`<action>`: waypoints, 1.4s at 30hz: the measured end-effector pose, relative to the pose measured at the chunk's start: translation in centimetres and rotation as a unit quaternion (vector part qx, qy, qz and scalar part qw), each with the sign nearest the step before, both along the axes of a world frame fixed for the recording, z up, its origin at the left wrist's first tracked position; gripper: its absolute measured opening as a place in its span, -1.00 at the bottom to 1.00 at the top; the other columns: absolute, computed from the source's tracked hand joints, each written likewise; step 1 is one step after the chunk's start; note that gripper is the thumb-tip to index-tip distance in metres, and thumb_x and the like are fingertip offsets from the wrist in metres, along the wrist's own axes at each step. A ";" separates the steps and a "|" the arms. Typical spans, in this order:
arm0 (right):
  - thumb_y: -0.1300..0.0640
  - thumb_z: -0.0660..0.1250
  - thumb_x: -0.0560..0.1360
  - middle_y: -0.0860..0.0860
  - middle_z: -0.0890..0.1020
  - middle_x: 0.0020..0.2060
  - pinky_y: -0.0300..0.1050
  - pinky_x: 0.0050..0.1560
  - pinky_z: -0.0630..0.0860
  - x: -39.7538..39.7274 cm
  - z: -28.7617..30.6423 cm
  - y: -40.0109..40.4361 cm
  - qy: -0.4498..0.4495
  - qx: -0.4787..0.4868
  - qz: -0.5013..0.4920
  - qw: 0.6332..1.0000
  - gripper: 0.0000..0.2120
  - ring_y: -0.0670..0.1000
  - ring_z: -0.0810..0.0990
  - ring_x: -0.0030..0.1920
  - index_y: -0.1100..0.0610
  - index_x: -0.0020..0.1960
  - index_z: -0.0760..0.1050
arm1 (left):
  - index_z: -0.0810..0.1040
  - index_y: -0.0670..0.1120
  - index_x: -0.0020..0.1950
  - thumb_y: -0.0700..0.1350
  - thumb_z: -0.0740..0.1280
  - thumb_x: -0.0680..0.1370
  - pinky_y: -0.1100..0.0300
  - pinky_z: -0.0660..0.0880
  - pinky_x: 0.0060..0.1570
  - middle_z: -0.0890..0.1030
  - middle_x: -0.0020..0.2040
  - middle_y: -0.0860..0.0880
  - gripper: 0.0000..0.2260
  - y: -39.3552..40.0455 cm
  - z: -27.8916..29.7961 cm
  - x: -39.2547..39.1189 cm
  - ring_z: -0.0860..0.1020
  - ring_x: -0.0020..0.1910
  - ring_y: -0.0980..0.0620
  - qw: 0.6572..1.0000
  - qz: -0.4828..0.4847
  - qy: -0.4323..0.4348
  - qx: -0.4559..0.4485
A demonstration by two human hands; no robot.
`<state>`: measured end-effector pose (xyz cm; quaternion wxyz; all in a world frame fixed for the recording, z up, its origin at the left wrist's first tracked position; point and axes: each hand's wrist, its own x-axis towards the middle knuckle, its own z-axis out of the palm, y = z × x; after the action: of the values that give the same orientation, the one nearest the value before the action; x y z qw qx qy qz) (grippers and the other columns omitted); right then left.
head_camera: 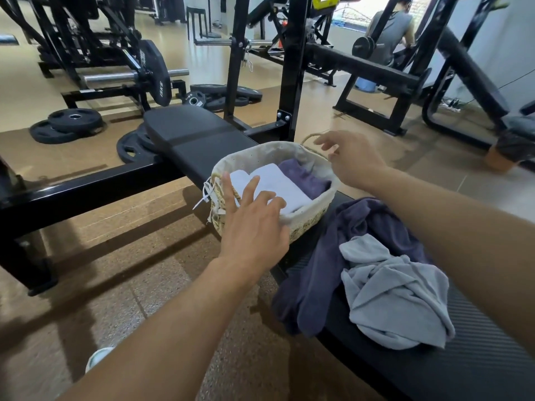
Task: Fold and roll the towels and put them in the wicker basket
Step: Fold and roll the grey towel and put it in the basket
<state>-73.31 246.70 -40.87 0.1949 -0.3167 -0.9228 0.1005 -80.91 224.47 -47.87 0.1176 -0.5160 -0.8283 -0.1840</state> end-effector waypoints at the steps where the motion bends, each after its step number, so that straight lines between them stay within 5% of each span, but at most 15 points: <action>1: 0.36 0.25 0.53 -0.08 0.63 0.07 -0.10 0.08 0.51 1.6 0.0 -0.3 0.051 -0.010 -0.011 0.999 -0.57 -0.03 0.55 -0.02 -0.04 0.25 0.59 | 0.58 0.06 0.29 0.06 0.28 0.55 -0.23 -0.51 0.45 0.57 0.33 0.10 -0.67 0.1 0.1 0.3 0.15 0.61 -0.06 1.000 -0.011 -0.010 0.021; 4: 0.30 0.29 0.52 -0.08 0.66 0.00 -0.11 0.05 0.55 7.4 -0.9 -2.2 0.138 -0.067 -0.040 0.987 -0.66 -0.03 0.61 -0.07 -0.05 0.16 0.62 | 0.63 0.01 0.17 -0.02 0.35 0.53 -0.15 -0.27 0.57 0.64 0.19 0.07 -0.77 0.7 -0.3 1.6 0.29 0.54 -0.07 0.993 -0.074 -0.027 0.084; 6: 0.26 0.36 0.51 -0.08 0.68 -0.02 -0.08 0.08 0.56 11.3 -2.1 -3.8 0.104 -0.094 -0.056 0.989 -0.73 -0.02 0.64 -0.03 -0.03 0.12 0.63 | 0.65 -0.02 0.15 -0.04 0.39 0.52 -0.05 -0.10 0.60 0.66 0.16 0.04 -0.78 1.1 -1.0 2.7 0.36 0.49 -0.07 0.984 -0.143 -0.048 0.090; 8: 0.13 0.48 0.47 -0.07 0.68 0.04 -0.10 0.10 0.53 14.5 -3.7 -5.1 0.011 -0.139 -0.061 0.988 -0.72 0.00 0.64 0.06 -0.03 0.17 0.63 | 0.64 -0.02 0.19 -0.02 0.41 0.51 0.01 0.10 0.56 0.65 0.19 0.04 -0.74 1.4 -1.7 4.0 0.40 0.44 -0.05 0.973 -0.211 -0.074 0.056; 13: -0.34 0.45 0.34 -0.06 0.38 0.46 0.10 0.41 0.33 19.9 -8.3 -7.8 -0.278 -0.133 -0.084 0.948 -0.16 0.09 0.36 0.44 -0.20 0.54 0.22 | 0.40 0.03 0.47 0.19 0.37 0.54 0.05 0.23 0.50 0.44 0.46 0.05 -0.46 1.1 -4.6 7.1 0.24 0.54 0.01 0.955 -0.241 -0.121 -0.121; 16: -0.24 0.37 0.48 -0.09 0.49 0.32 0.06 0.28 0.41 21.6 -8.8 -8.9 -0.242 -0.103 -0.092 0.960 -0.41 0.06 0.47 0.33 -0.19 0.45 0.30 | 0.33 0.02 0.52 0.21 0.36 0.55 0.03 0.21 0.52 0.35 0.53 0.04 -0.39 0.8 -6.1 8.0 0.21 0.56 0.00 0.958 -0.223 -0.115 -0.140; 22: -0.10 0.29 0.49 -0.16 0.66 -0.11 0.07 -0.04 0.60 24.2 -8.2 -10.6 -0.096 -0.197 -0.087 0.972 -0.90 -0.02 0.63 -0.08 -0.19 -0.01 0.52 | 0.26 0.09 0.57 0.31 0.36 0.51 0.06 0.23 0.51 0.35 0.54 0.07 -0.29 -0.3 -5.6 9.6 0.20 0.57 0.09 0.948 -0.220 -0.217 -0.082; 26: 0.05 0.32 0.58 -0.17 0.70 -0.18 -0.09 -0.08 0.58 24.8 -7.0 -12.0 0.014 -0.235 -0.051 0.971 -0.85 -0.15 0.63 -0.13 -0.12 -0.02 0.66 | 0.46 0.17 0.38 0.28 0.44 0.46 0.21 0.41 0.32 0.51 0.32 0.21 -0.47 -1.6 -4.0 11.6 0.41 0.35 0.22 0.919 -0.273 -0.284 0.000; 30: 0.09 0.29 0.63 -0.17 0.72 -0.13 -0.07 -0.01 0.59 24.8 -5.8 -13.1 0.033 -0.284 0.000 0.958 -0.79 -0.13 0.66 -0.07 -0.11 0.01 0.69 | 0.62 0.08 -0.02 0.03 0.46 0.55 0.06 0.52 0.06 0.60 0.01 0.17 -0.93 -2.5 -3.6 12.2 0.54 0.08 0.13 0.907 -0.265 -0.325 0.030; 35: 0.15 0.25 0.60 -0.31 0.69 -0.09 -0.04 0.01 0.60 24.4 -5.8 -12.5 0.050 -0.191 -0.071 0.978 -0.68 -0.20 0.63 -0.03 -0.24 0.07 0.64 | 0.54 -0.05 -0.14 -0.05 0.27 0.67 0.33 0.33 -0.30 0.54 -0.27 0.02 -0.79 -3.2 -1.8 12.6 0.45 -0.32 0.19 0.888 -0.205 -0.398 0.105; 38: 0.14 0.20 0.57 -0.25 0.69 -0.01 0.04 0.05 0.58 24.1 -5.6 -11.9 0.029 -0.121 -0.124 0.984 -0.64 -0.06 0.64 0.06 -0.27 0.15 0.59 | 0.45 -0.10 -0.15 -0.03 0.15 0.72 0.26 0.29 -0.29 0.45 -0.30 -0.03 -0.71 -3.2 -0.7 12.4 0.39 -0.32 0.17 0.873 -0.163 -0.440 0.131; 40: 0.17 0.17 0.56 -0.18 0.70 0.06 0.02 0.07 0.55 24.0 -5.4 -11.6 0.026 -0.099 -0.149 0.983 -0.60 0.01 0.63 0.11 -0.25 0.19 0.59 | 0.49 -0.02 -0.13 -0.04 0.13 0.73 0.42 0.35 -0.18 0.46 -0.29 0.19 -0.73 -3.0 -0.1 12.0 0.45 -0.26 0.28 0.847 -0.097 -0.489 0.184; 42: 0.19 0.17 0.54 -0.13 0.70 0.11 -0.02 0.05 0.50 24.3 -5.3 -11.1 0.028 -0.094 -0.182 0.978 -0.58 0.06 0.61 0.15 -0.22 0.19 0.60 | 0.56 0.08 0.10 -0.02 0.13 0.72 0.62 0.29 -0.02 0.55 -0.02 0.28 -0.80 -2.9 0.6 11.4 0.49 -0.01 0.33 0.814 -0.020 -0.529 0.239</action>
<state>-49.06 235.62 -46.20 0.2052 -0.4930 -0.8305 0.1587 -69.48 221.61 -47.24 -0.2229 -0.3110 -0.6823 -0.6230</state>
